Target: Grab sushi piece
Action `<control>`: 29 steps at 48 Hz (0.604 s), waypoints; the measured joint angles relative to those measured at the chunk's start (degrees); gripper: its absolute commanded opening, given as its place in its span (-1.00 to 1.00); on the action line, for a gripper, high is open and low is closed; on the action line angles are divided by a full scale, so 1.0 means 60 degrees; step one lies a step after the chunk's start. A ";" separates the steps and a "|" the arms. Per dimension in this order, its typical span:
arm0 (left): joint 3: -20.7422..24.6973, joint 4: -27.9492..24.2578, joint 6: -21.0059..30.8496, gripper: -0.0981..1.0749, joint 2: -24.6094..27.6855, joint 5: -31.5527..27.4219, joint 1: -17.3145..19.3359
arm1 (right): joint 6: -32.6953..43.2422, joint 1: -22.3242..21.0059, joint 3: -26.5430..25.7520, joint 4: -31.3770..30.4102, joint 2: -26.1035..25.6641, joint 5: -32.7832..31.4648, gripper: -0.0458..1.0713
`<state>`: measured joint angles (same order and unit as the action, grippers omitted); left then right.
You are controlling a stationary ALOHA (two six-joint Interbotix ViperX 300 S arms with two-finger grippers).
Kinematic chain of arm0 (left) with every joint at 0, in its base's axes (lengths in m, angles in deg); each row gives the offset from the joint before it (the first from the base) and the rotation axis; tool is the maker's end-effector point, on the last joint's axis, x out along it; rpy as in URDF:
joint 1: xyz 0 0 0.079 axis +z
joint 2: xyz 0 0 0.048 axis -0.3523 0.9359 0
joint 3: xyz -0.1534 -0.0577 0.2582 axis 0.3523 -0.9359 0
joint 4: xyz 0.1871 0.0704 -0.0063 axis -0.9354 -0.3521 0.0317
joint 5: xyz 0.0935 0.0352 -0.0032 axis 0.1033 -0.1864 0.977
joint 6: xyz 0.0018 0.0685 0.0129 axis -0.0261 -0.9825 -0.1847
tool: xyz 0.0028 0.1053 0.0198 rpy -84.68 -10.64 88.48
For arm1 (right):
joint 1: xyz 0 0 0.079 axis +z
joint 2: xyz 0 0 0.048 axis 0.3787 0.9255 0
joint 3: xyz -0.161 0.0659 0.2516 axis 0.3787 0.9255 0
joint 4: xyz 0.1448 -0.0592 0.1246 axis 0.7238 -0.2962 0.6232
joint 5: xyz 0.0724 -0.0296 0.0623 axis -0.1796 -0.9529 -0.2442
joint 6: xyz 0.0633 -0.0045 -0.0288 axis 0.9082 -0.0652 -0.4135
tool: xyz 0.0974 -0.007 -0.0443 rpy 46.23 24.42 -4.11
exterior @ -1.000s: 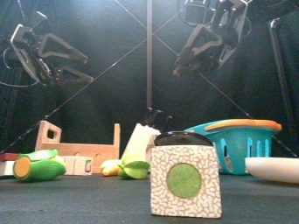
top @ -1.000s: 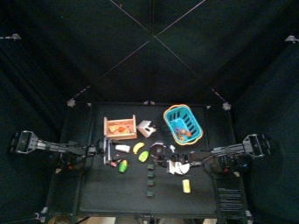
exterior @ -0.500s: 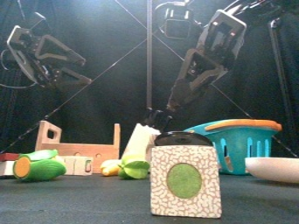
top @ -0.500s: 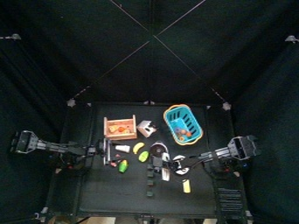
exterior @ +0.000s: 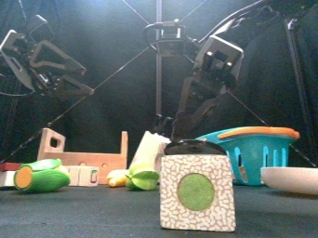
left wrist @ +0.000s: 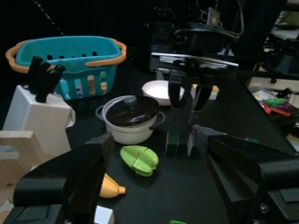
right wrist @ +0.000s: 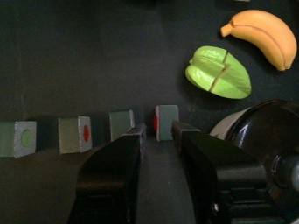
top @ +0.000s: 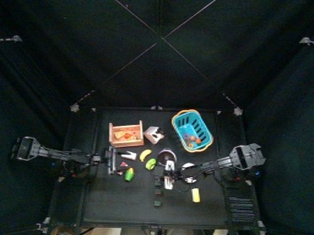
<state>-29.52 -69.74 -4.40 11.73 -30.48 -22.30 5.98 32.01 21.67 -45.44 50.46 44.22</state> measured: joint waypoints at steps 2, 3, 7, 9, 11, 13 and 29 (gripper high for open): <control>0.0000 0.0015 0.0000 0.93 0.0000 0.0000 0.0015 | 0.0000 0.0000 -0.0073 -0.0044 0.0073 -0.0088 0.41; 0.0000 0.0000 -0.0015 0.93 0.0000 0.0000 0.0000 | 0.0000 0.0000 -0.0103 -0.0059 0.0117 -0.0117 0.42; 0.0000 0.0000 0.0000 0.93 0.0000 -0.0044 0.0000 | -0.0029 0.0000 -0.0205 -0.0205 0.0278 -0.0308 0.46; 0.0000 -0.0044 -0.0015 0.93 0.0000 -0.0059 -0.0015 | 0.0000 0.0000 -0.0234 -0.0249 0.0337 -0.0366 0.47; 0.0000 -0.0132 -0.0015 0.93 0.0000 -0.0059 -0.0015 | 0.0000 0.0000 -0.0249 -0.0249 0.0396 -0.0396 0.49; 0.0000 -0.0205 -0.0015 0.93 0.0000 -0.0073 -0.0029 | 0.0000 0.0000 -0.0249 -0.0249 0.0439 -0.0425 0.50; 0.0000 -0.0483 0.0000 0.93 0.0000 -0.0073 -0.0044 | 0.0000 0.0000 -0.0366 -0.0264 0.0718 -0.0454 0.52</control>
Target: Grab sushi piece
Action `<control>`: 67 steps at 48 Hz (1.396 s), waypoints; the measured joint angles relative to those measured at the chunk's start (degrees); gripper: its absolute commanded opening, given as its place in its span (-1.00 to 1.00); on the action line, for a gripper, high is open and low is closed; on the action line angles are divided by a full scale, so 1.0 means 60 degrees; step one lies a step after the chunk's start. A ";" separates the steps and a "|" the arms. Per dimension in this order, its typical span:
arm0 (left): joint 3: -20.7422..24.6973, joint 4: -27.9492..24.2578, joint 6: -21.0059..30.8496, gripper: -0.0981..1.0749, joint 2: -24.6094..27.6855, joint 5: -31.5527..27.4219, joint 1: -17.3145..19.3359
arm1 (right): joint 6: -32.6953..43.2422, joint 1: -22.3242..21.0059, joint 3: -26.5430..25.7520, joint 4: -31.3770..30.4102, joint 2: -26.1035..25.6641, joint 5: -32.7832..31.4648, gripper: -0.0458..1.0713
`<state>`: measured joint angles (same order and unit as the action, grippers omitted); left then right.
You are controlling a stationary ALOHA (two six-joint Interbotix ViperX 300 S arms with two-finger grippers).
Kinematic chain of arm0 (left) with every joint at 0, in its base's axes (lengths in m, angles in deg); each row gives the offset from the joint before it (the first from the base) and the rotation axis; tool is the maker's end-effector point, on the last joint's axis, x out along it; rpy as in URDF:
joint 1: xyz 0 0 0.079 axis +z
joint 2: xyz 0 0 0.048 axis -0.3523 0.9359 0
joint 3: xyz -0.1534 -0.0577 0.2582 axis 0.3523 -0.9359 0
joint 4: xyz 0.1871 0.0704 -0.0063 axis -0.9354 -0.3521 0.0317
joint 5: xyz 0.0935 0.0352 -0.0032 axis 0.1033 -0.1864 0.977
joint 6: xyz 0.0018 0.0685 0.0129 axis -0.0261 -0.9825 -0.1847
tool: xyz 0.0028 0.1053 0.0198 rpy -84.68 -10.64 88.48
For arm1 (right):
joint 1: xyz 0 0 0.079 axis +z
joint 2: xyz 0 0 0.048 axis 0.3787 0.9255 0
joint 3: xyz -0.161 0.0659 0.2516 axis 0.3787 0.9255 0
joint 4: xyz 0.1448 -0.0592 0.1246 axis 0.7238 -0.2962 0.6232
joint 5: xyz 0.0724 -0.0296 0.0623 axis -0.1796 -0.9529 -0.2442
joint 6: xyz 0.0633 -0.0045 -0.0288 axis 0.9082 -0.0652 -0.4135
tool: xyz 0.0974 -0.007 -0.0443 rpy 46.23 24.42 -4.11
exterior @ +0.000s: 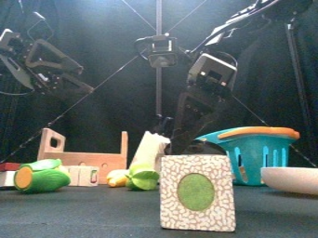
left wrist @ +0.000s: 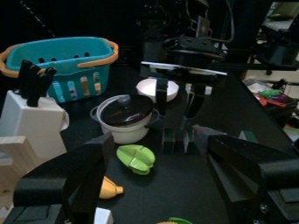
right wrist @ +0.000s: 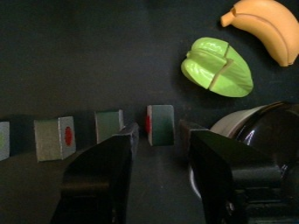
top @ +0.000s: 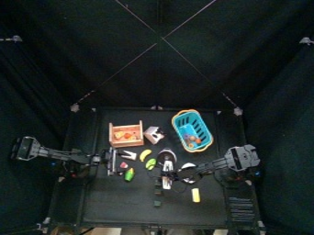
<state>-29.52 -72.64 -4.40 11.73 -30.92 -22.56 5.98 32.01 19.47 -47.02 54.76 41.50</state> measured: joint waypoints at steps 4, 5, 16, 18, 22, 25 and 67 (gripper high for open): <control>0.0000 0.0000 -0.0015 0.93 0.0000 0.0000 0.0000 | 0.0000 -0.0015 -0.0088 -0.0015 0.0117 -0.0015 0.52; -0.0015 0.0000 -0.0015 0.93 0.0000 0.0000 0.0015 | 0.0000 -0.0015 -0.0117 -0.0015 0.0161 0.0000 0.52; 0.0000 0.0000 -0.0015 0.93 0.0000 0.0000 0.0000 | -0.0059 -0.0029 -0.0381 -0.0029 0.0498 -0.0088 0.52; 0.0000 0.0000 -0.0015 0.93 0.0000 0.0000 0.0015 | -0.0044 -0.0044 -0.0396 -0.0029 0.0527 -0.0132 0.52; 0.0000 0.0000 -0.0015 0.93 0.0000 0.0000 0.0000 | -0.0029 -0.0059 -0.0410 -0.0029 0.0571 -0.0205 0.51; 0.0000 0.0000 -0.0015 0.93 0.0000 0.0000 0.0000 | -0.0029 -0.0073 -0.0410 -0.0029 0.0601 -0.0234 0.51; 0.0000 0.0015 0.0000 0.93 0.0000 0.0000 0.0000 | 0.0000 -0.0103 -0.0542 -0.0015 0.0879 -0.0454 0.48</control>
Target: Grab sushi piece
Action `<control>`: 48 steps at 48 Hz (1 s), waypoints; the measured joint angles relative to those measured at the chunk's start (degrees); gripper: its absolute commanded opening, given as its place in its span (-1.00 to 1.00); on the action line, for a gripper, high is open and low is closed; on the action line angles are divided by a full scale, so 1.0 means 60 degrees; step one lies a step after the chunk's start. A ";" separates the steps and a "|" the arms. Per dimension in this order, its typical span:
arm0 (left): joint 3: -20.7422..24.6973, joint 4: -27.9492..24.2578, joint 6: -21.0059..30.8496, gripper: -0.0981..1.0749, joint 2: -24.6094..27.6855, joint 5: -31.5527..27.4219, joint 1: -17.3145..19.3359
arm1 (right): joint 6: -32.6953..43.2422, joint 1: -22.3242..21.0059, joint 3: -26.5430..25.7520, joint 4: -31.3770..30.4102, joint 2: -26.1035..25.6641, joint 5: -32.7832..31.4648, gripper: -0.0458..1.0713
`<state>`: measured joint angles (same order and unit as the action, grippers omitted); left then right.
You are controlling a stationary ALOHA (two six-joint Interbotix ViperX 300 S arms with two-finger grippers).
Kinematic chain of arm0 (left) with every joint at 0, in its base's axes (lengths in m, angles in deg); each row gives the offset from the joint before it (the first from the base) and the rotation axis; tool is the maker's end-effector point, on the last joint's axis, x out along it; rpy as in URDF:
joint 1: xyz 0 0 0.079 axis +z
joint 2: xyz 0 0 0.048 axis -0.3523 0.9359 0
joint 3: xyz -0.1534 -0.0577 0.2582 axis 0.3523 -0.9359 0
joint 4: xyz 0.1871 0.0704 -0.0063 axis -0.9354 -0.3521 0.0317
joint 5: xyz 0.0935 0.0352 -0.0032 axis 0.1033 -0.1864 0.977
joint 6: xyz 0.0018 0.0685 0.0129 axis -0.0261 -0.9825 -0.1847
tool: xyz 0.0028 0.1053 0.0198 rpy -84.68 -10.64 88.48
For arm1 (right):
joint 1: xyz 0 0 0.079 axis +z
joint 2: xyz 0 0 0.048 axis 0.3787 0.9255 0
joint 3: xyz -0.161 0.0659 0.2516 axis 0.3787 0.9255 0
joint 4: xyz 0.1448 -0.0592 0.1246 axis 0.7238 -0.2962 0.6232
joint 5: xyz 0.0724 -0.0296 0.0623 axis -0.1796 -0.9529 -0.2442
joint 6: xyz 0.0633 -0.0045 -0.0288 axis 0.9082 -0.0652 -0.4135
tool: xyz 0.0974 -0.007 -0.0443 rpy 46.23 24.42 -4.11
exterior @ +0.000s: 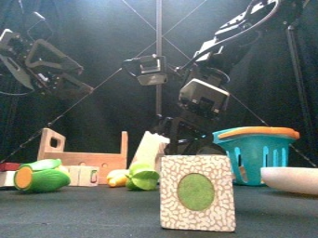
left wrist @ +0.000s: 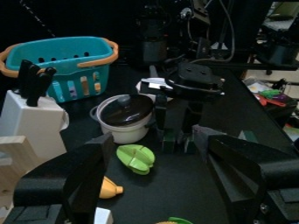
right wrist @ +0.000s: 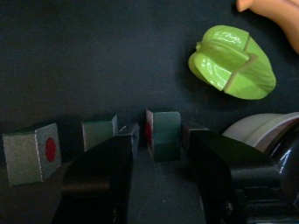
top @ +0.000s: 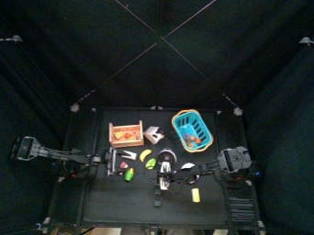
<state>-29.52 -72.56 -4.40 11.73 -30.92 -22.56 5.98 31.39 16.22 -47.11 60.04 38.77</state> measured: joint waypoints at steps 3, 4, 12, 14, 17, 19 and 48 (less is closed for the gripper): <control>0.0000 0.0000 0.0000 0.93 0.0000 0.0000 0.0015 | 0.0000 0.0000 -0.0015 -0.0015 0.0000 -0.0015 0.48; 0.0000 0.0000 -0.0015 0.93 0.0000 0.0000 0.0000 | 0.0000 0.0000 -0.0015 -0.0015 0.0000 -0.0015 0.48; -0.0015 0.0015 -0.0015 0.93 0.0000 -0.0015 0.0000 | 0.0000 0.0000 -0.0015 -0.0015 0.0000 -0.0044 0.48; -0.0044 0.0015 -0.0015 0.93 0.0000 0.0000 0.0000 | 0.0000 0.0000 -0.0015 -0.0015 0.0000 -0.0044 0.48; -0.0059 0.0015 0.0000 0.93 0.0000 -0.0015 0.0000 | -0.0029 -0.0015 -0.0029 -0.0015 0.0015 -0.0029 0.48; -0.0044 0.0015 -0.0015 0.93 0.0000 -0.0015 0.0000 | 0.0000 0.0000 -0.0029 -0.0015 0.0029 -0.0029 0.48; -0.0088 0.0015 -0.0015 0.93 0.0015 -0.0015 0.0000 | -0.0029 -0.0029 -0.0044 -0.0015 0.0044 -0.0029 0.03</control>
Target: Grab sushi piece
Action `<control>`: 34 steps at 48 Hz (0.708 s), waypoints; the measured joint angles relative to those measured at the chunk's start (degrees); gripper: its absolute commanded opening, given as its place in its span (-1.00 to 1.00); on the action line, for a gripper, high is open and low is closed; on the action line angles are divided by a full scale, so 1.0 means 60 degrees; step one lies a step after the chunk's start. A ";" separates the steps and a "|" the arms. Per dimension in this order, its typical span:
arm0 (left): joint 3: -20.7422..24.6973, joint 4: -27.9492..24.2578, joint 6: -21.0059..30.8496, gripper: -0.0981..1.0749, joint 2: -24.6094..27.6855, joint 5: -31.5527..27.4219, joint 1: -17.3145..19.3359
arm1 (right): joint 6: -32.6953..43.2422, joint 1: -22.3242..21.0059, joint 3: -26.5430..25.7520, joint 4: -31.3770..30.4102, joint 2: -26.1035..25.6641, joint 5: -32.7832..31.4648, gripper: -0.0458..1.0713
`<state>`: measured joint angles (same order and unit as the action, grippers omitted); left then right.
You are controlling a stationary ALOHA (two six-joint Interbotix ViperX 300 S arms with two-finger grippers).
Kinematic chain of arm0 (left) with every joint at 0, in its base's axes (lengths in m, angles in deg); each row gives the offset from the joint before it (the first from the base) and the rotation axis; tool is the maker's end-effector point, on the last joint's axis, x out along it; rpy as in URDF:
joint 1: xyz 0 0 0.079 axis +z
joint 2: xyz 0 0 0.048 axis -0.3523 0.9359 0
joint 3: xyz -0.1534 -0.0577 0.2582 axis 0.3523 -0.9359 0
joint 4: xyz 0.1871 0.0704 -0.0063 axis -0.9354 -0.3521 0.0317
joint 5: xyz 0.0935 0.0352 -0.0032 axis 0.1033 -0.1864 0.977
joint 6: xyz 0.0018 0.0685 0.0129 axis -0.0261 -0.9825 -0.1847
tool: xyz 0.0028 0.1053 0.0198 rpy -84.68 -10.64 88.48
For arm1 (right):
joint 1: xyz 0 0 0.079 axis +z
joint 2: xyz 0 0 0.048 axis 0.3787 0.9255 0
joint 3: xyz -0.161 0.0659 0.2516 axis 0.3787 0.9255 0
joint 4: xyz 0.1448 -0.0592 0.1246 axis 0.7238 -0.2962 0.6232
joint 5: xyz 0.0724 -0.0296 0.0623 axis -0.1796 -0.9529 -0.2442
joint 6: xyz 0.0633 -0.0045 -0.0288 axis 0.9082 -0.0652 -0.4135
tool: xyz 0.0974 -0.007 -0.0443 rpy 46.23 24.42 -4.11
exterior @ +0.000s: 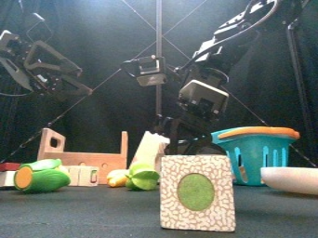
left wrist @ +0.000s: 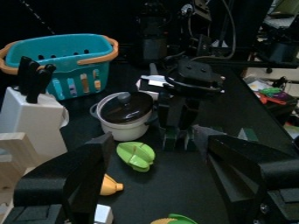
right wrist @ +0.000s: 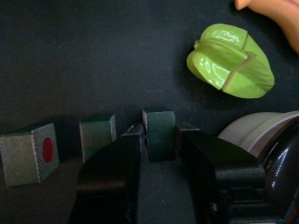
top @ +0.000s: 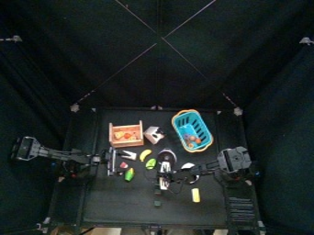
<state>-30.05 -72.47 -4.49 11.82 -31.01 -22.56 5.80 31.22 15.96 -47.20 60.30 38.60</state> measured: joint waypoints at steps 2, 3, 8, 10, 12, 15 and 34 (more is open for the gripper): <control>0.0000 0.0000 0.0000 0.93 -0.0015 0.0000 0.0000 | 0.0029 0.0000 -0.0015 0.0000 0.0000 0.0000 0.03; 0.0000 0.0000 0.0000 0.93 -0.0015 0.0000 0.0015 | 0.0000 0.0000 -0.0015 0.0000 -0.0015 -0.0015 0.03; 0.0000 -0.0015 0.0000 0.93 -0.0015 0.0000 0.0000 | -0.0015 0.0000 -0.0103 0.0000 0.0000 -0.0117 0.03; 0.0000 0.0000 0.0000 0.93 -0.0015 0.0000 0.0000 | -0.0029 0.0000 -0.0161 0.0015 0.0000 -0.0220 0.03; 0.0000 -0.0015 0.0015 0.93 0.0000 0.0000 0.0000 | -0.0029 0.0000 -0.0205 0.0029 -0.0015 -0.0308 0.03; 0.0015 0.0000 0.0015 0.93 -0.0015 0.0000 0.0000 | -0.0029 0.0015 -0.0278 0.0029 -0.0015 -0.0425 0.03; 0.0000 -0.0015 0.0044 0.93 -0.0015 -0.0015 0.0000 | -0.0015 0.0029 -0.0381 0.0059 -0.0059 -0.0557 0.03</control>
<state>-30.05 -72.56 -4.23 11.73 -31.09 -22.56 5.72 31.39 13.67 -46.85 59.95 35.26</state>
